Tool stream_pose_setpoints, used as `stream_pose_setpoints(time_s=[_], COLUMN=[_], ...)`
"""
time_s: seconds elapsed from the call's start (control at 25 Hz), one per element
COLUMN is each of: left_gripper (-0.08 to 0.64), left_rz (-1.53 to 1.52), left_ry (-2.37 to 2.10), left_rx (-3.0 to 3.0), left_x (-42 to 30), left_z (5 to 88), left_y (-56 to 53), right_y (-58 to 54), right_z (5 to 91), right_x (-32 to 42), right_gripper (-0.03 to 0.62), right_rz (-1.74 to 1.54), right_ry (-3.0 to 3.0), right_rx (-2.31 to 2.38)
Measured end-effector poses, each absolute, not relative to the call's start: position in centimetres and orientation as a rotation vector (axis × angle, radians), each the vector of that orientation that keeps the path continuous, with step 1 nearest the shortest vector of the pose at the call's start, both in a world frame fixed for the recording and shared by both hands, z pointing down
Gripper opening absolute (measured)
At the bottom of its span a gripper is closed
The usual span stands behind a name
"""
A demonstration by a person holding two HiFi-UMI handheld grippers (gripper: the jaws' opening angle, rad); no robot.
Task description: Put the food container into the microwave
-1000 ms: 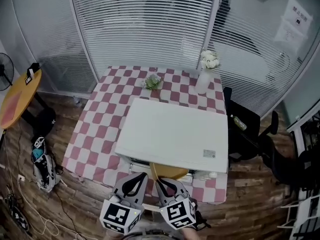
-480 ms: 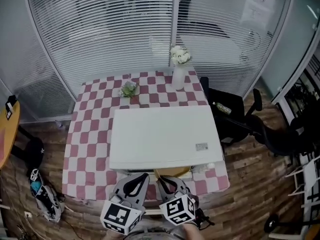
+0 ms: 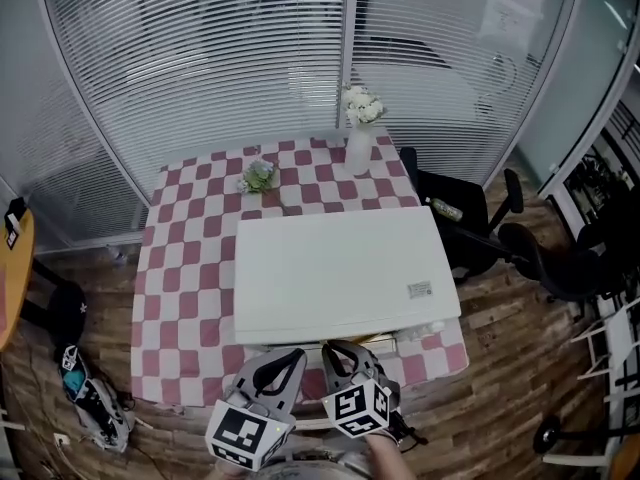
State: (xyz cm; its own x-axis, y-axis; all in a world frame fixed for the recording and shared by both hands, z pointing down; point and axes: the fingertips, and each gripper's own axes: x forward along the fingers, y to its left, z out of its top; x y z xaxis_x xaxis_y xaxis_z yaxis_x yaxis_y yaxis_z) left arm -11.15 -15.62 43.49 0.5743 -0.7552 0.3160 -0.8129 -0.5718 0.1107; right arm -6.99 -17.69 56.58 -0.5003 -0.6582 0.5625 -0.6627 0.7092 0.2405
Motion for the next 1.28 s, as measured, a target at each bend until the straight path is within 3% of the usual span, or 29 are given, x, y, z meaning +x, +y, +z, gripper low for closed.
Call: stream_pose_setpoints(time_s=[1.28], left_gripper=[0.012], left_rz=[0.297], left_ry=[-1.322], left_rx=[2.494], left_x=[-16.0], left_z=[44.2], left_y=[-15.7], right_y=[-21.6], right_z=[61.4], right_x=[-11.2], right_gripper=[0.015], right_rz=[0.053], right_ry=[-2.25], right_rx=[1.034])
